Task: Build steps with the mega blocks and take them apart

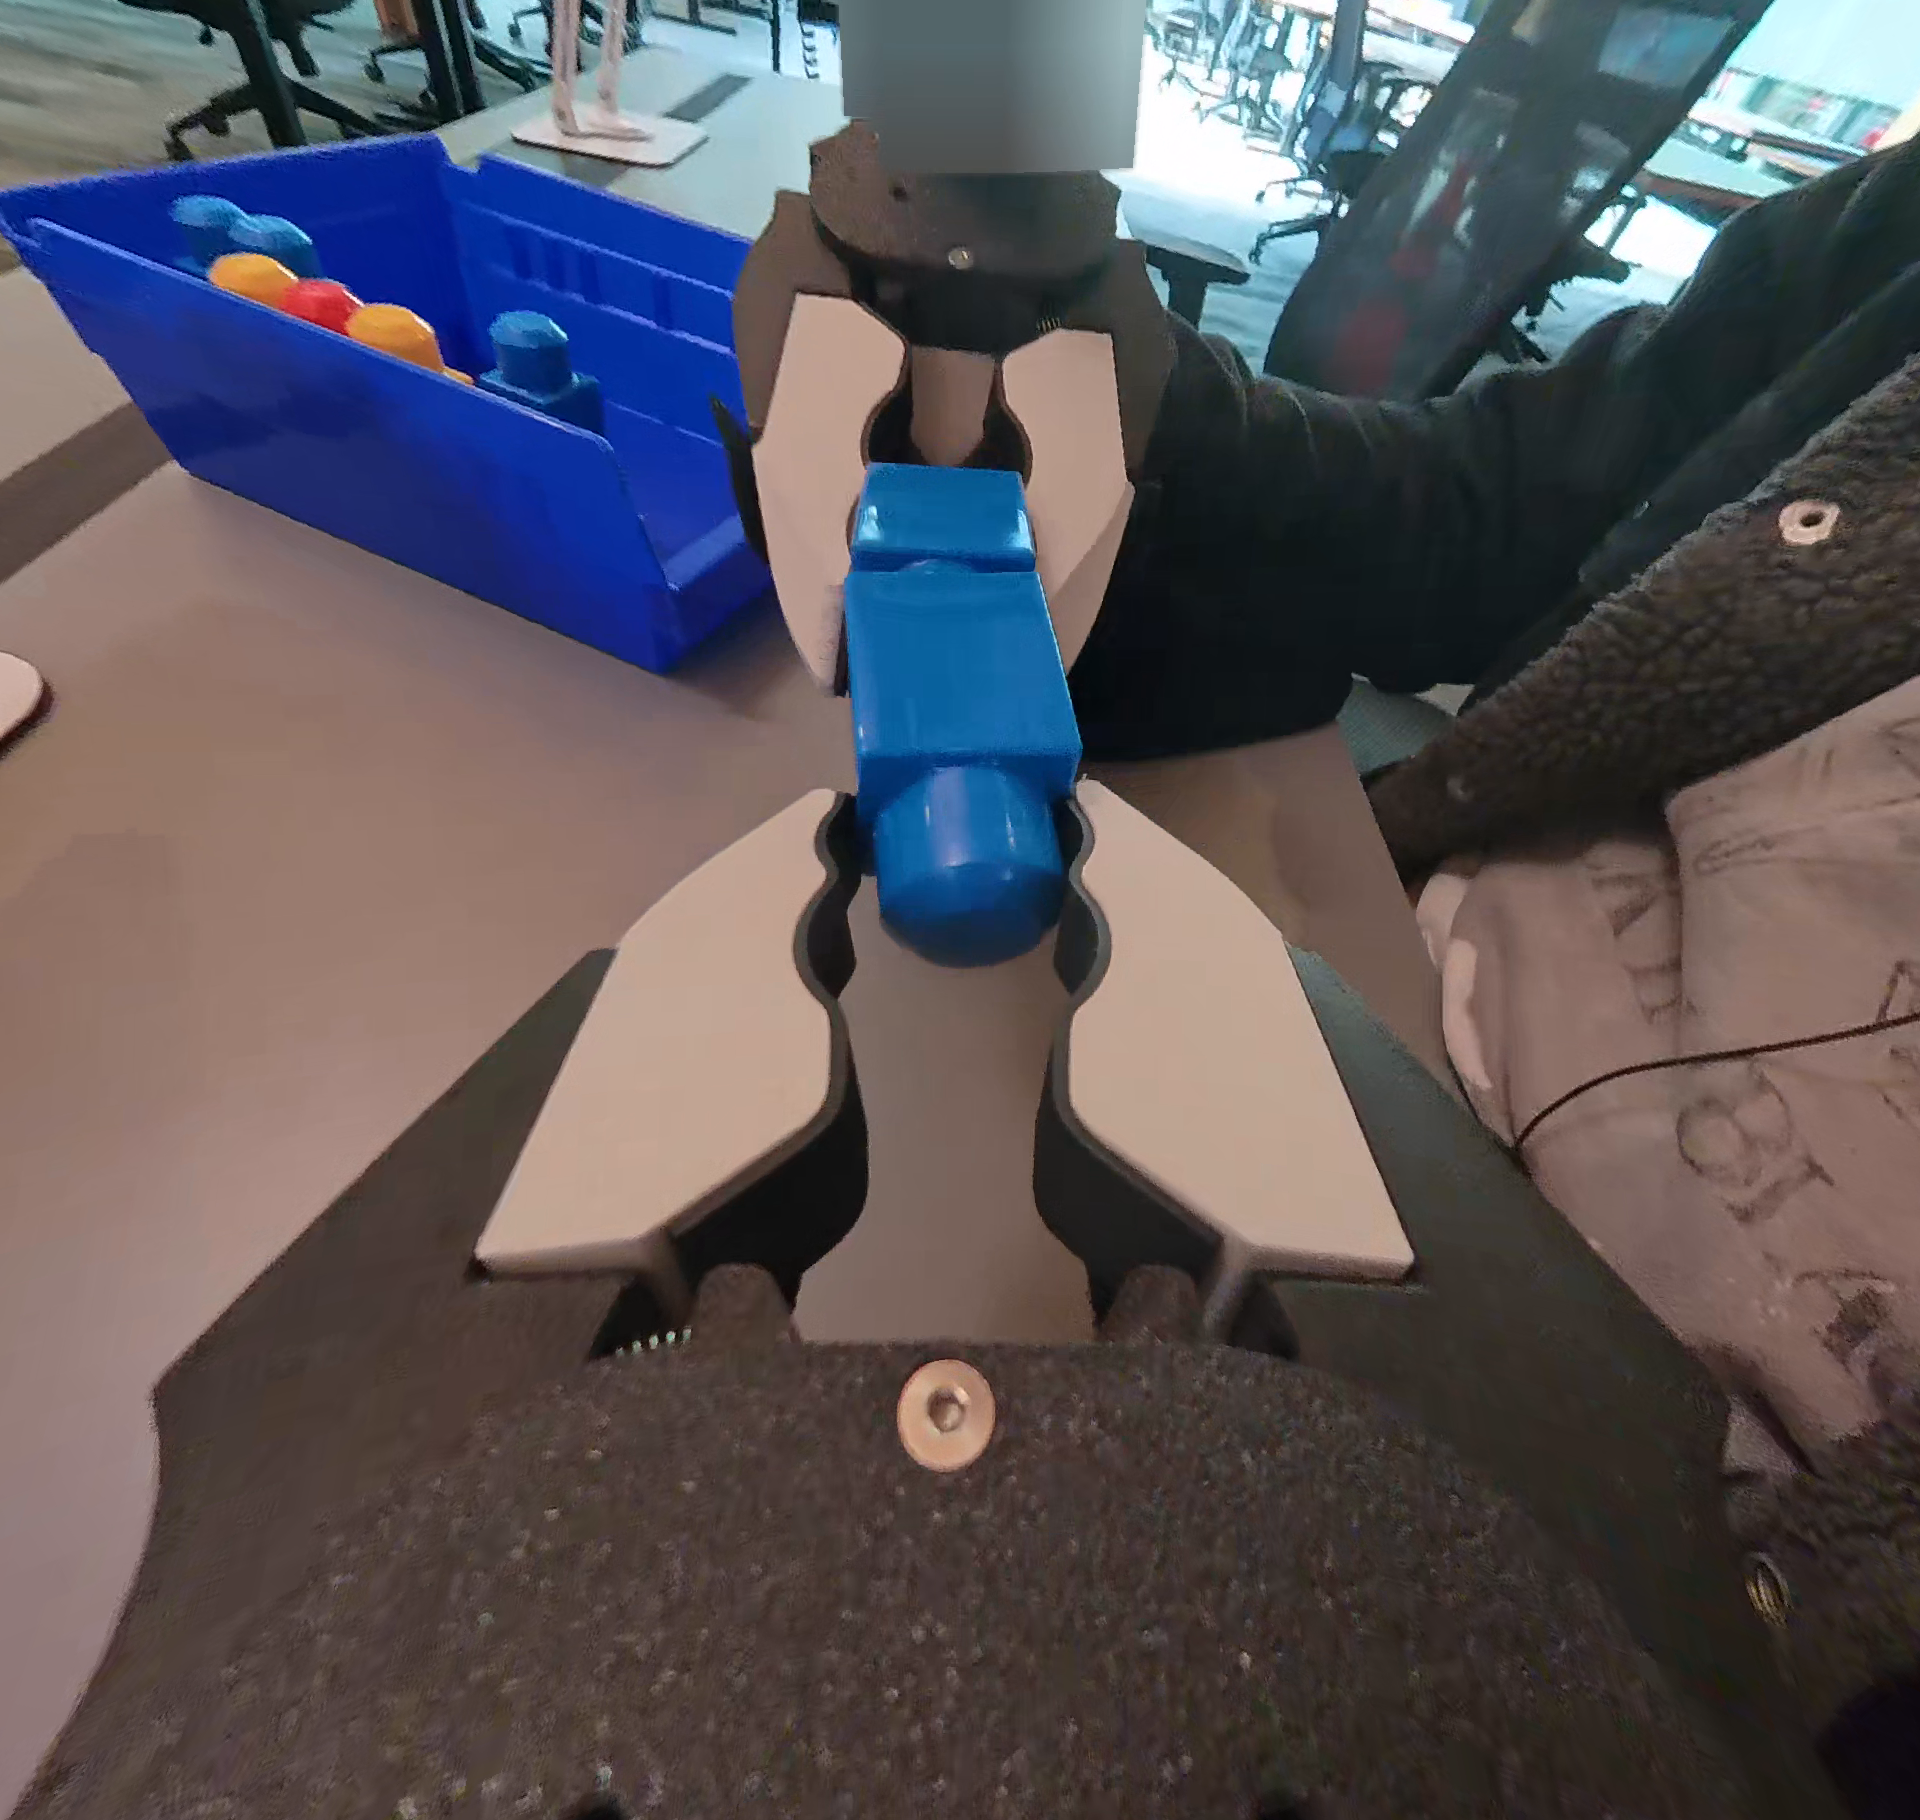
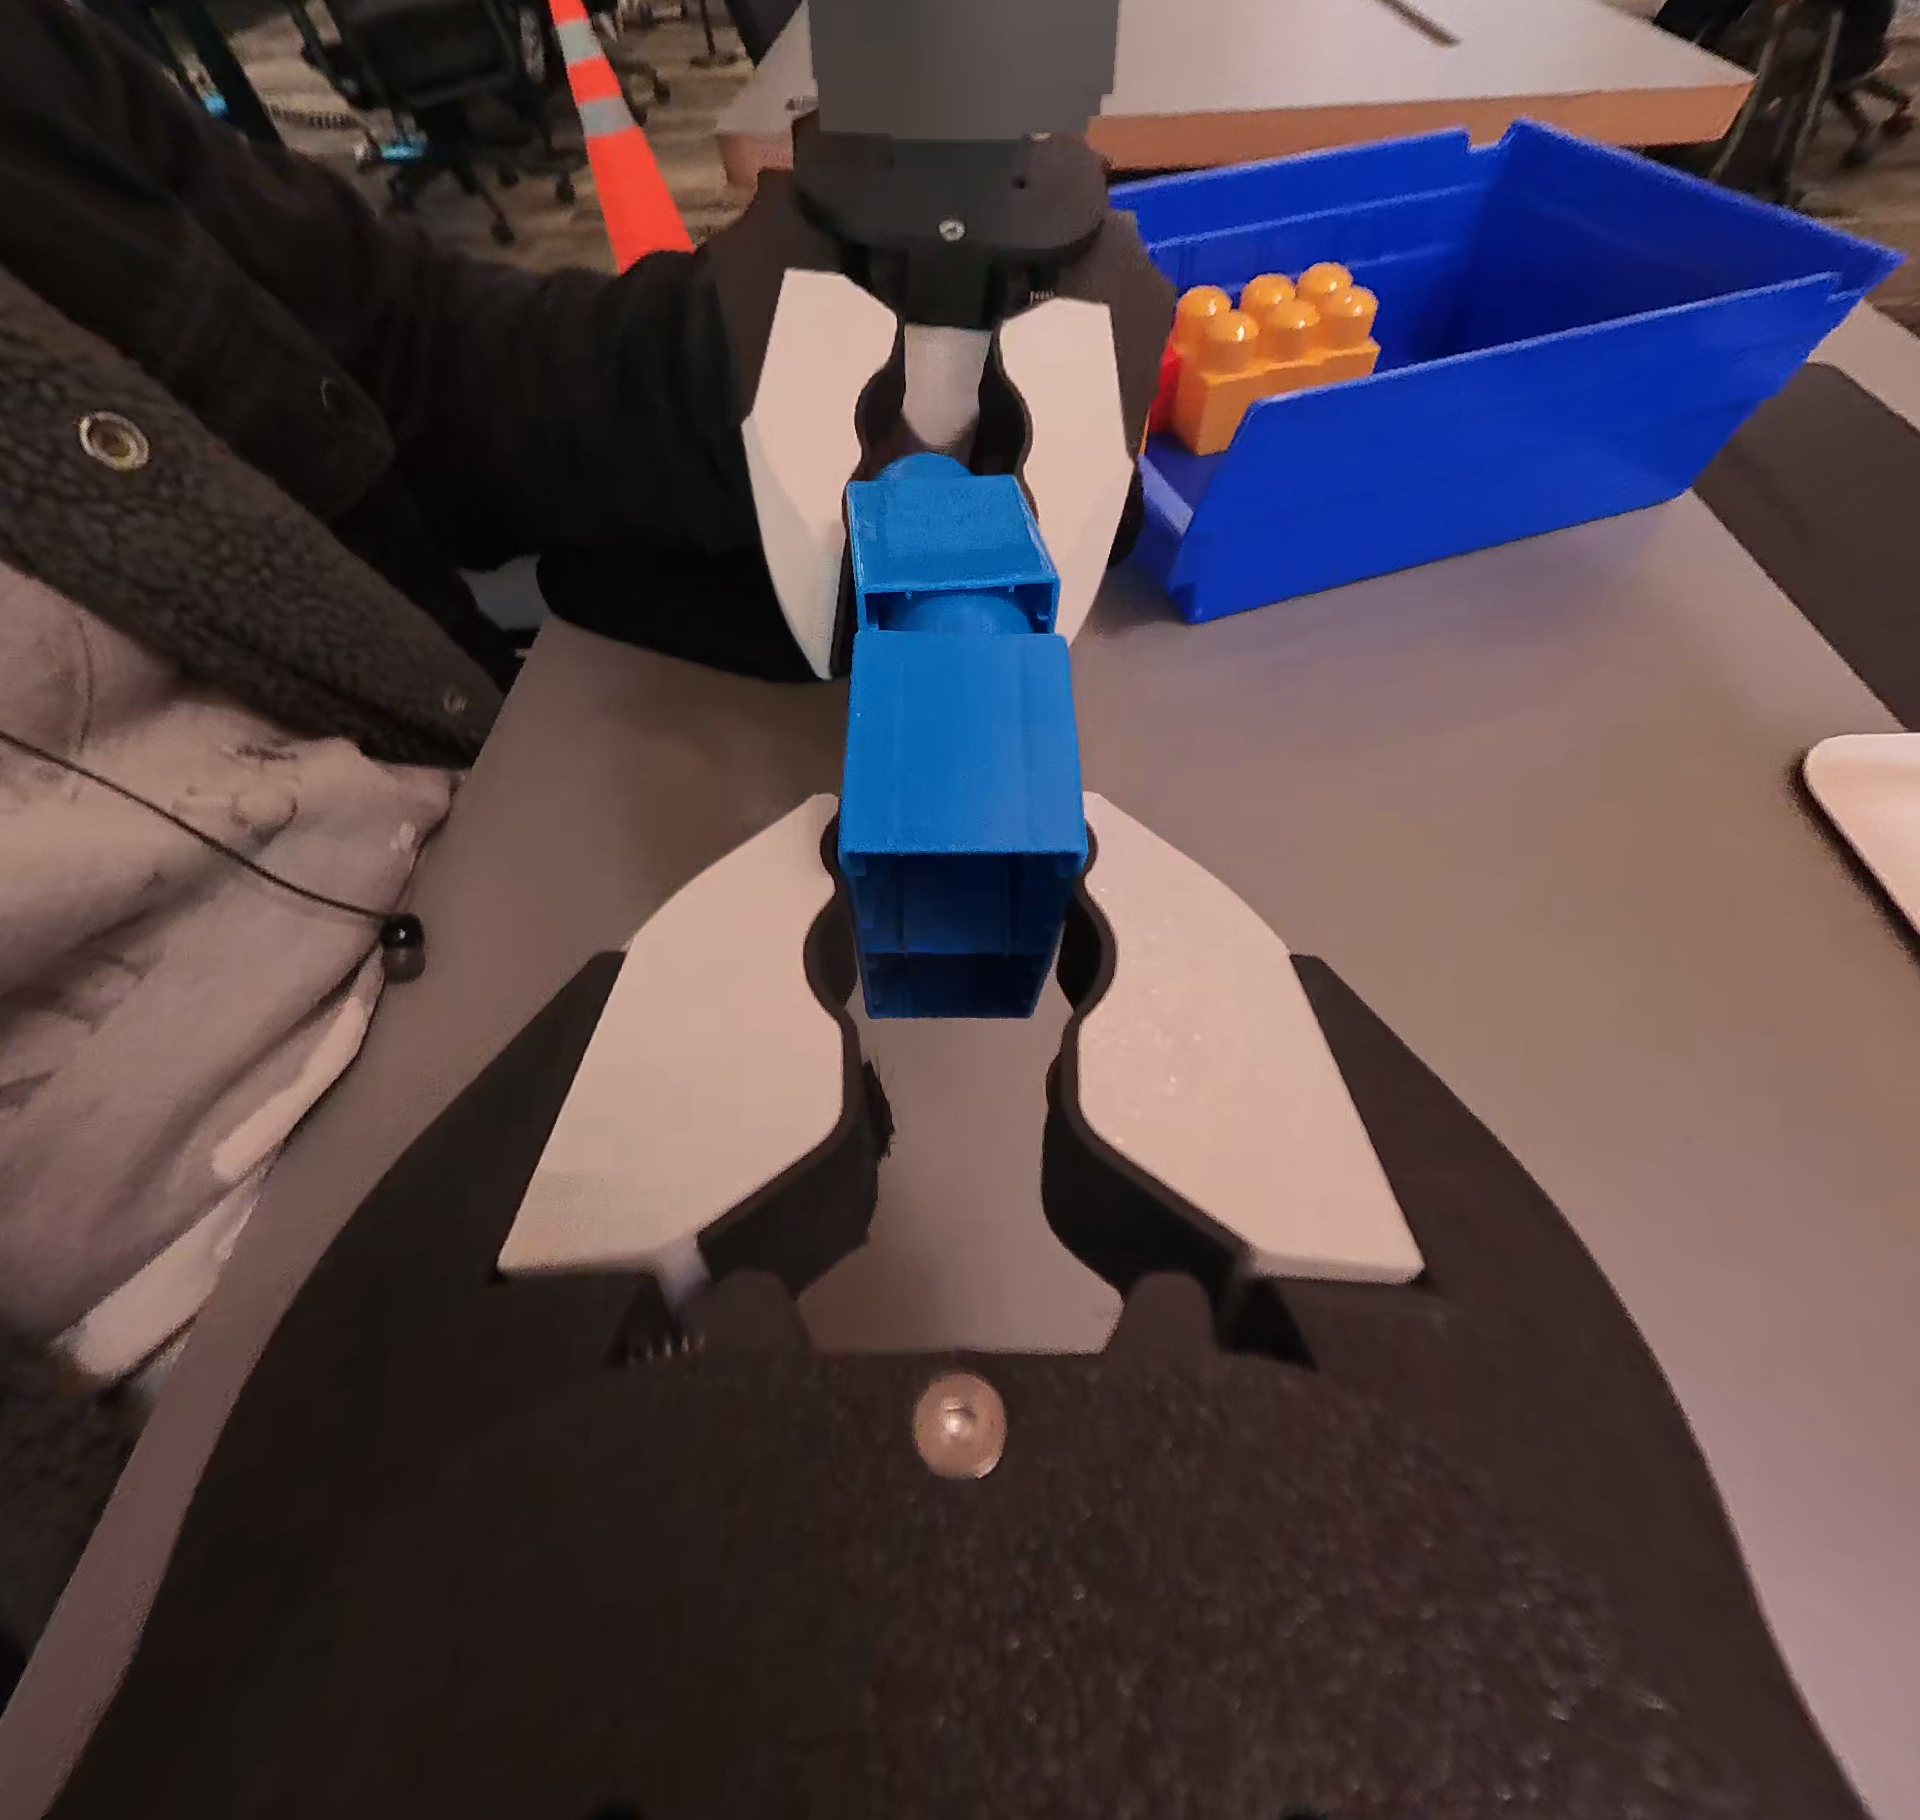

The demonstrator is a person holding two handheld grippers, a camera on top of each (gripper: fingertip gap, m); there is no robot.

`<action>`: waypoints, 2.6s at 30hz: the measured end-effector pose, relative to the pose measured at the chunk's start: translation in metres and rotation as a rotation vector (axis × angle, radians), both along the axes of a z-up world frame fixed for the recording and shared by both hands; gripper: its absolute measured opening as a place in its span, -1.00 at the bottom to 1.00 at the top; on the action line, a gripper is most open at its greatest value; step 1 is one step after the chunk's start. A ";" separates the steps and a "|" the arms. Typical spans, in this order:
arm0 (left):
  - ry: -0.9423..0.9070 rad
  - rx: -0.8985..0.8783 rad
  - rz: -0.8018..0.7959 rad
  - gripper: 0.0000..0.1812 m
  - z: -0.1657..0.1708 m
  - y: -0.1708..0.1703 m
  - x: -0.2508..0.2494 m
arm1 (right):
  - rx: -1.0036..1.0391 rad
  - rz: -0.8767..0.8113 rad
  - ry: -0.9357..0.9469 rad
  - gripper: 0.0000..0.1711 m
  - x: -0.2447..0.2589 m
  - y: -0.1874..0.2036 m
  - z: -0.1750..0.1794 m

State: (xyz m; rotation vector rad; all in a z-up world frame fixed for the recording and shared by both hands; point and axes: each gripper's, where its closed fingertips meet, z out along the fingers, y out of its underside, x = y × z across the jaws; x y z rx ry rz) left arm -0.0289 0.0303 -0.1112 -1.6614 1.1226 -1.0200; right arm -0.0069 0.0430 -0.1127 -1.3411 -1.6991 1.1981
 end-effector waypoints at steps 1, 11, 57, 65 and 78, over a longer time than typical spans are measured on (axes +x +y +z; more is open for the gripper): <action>0.008 -0.008 -0.013 -0.59 -0.002 -0.002 0.001 | 0.009 0.010 -0.016 -0.58 0.001 -0.002 -0.002; 0.110 -0.028 -0.049 -0.60 -0.019 -0.008 0.003 | 0.052 0.035 -0.095 -0.58 0.001 -0.006 -0.020; 0.184 0.099 0.198 -0.59 -0.022 0.028 0.002 | 0.141 -0.117 -0.078 -0.54 0.003 0.028 -0.022; 0.402 0.083 0.198 -0.59 -0.061 0.030 0.000 | 0.224 -0.133 -0.032 -0.49 0.018 0.024 0.010; 0.496 0.112 0.133 -0.59 -0.077 0.018 0.010 | 0.244 -0.072 -0.076 -0.67 0.008 0.005 0.003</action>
